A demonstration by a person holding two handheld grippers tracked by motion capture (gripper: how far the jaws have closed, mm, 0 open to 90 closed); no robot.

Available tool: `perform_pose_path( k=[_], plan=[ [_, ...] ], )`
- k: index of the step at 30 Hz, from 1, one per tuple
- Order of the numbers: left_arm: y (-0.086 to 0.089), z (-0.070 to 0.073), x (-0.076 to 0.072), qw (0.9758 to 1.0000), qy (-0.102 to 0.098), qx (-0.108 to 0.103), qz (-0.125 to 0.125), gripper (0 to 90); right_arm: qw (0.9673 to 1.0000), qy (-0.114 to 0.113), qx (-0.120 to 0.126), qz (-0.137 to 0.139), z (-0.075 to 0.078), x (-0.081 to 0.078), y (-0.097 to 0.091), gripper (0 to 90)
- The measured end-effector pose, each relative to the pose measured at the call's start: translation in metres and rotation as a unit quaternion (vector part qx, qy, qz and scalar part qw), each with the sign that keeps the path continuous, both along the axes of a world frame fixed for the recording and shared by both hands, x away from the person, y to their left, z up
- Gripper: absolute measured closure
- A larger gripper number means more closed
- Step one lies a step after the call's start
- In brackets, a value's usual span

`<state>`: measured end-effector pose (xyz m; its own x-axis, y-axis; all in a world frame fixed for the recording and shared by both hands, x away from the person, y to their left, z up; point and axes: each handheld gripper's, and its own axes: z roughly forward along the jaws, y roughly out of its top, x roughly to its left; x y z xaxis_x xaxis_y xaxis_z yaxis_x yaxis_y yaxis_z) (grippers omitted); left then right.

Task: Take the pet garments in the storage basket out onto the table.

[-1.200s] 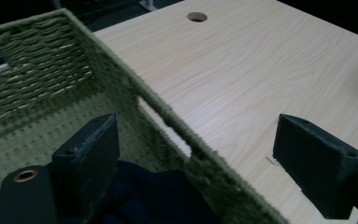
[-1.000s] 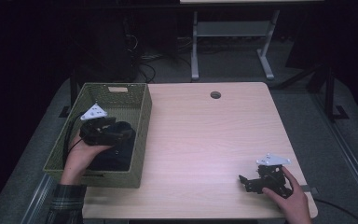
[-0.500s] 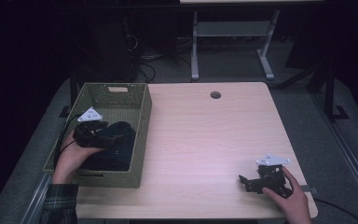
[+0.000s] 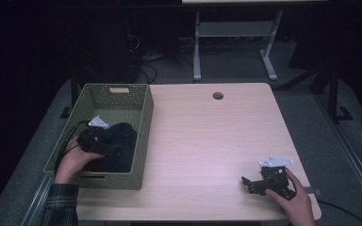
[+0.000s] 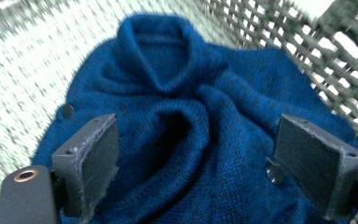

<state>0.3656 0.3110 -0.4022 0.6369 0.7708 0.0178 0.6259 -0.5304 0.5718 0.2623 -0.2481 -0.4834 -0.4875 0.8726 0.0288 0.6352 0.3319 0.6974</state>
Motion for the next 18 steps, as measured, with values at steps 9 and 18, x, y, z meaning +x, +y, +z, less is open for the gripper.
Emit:
perform_pose_path(
  k=[9,18],
  plan=[
    [-0.006,-0.012,0.004,0.9995,0.032,0.005,-0.005,14.3,1.0,0.0,0.0,0.0,0.0,0.0,0.0,0.0],
    [-0.014,-0.022,0.007,0.9948,0.089,0.049,-0.015,39.0,1.0,0.0,0.0,0.0,0.0,0.0,0.0,0.0]
  ],
)
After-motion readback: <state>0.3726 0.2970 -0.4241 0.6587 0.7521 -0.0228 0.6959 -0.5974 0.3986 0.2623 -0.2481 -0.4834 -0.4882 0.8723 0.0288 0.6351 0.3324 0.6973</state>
